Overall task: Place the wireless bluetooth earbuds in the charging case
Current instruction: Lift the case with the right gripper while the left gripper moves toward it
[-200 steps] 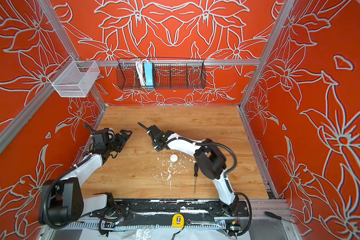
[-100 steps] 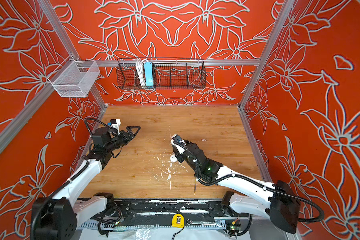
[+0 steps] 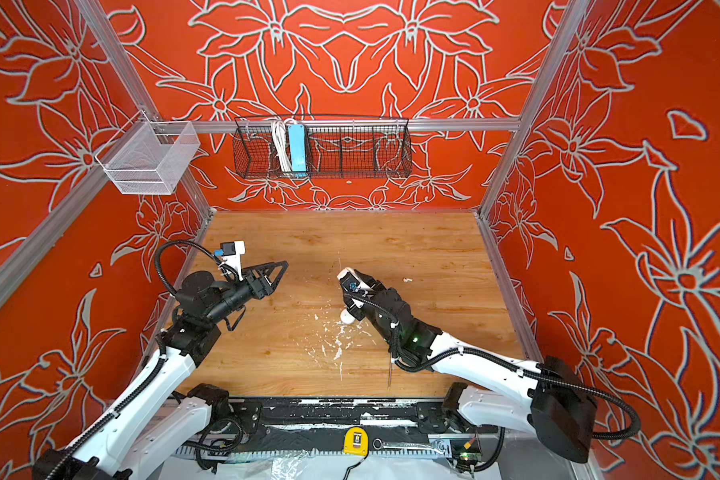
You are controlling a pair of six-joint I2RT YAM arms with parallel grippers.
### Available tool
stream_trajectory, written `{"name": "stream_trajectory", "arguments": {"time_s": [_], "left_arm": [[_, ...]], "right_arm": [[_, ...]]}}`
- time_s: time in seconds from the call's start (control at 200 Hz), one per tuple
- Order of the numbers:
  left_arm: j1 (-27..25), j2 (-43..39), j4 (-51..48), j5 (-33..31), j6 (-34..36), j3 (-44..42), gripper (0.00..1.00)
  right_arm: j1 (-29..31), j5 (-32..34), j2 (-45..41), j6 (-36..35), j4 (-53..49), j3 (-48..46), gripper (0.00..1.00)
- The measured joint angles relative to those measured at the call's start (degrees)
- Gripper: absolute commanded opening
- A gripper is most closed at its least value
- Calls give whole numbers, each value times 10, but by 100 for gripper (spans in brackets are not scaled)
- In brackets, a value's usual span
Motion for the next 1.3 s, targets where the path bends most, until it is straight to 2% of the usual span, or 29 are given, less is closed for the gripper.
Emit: {"name": "stream_trajectory", "arguments": {"time_s": [0.245,0.41,0.656,0.781,0.881,1.001,1.111,1.301], "left_arm": [[-2,28,-5,5,0,1,75],[-12,31,-19,7,14,10,75],[-79,57,-22,10,62,32,71],[-100,80,-36,10,89,49,69],[-107,66,-15,16,108,34,67],[-110,7,37,13,139,-35,68],[-110,-19,63,10,162,-74,67],[-111,1,91,39,177,-70,65]], "right_arm": [[0,-1,6,-7,21,-13,10],[0,-27,-10,-23,27,-24,16],[0,-75,-60,-100,65,-104,13],[0,-114,-74,-138,50,-101,10],[0,-121,-52,-159,24,-51,8],[0,-120,-7,-197,30,7,6],[0,-122,16,-236,47,4,5],[0,-126,31,-260,59,-23,5]]}}
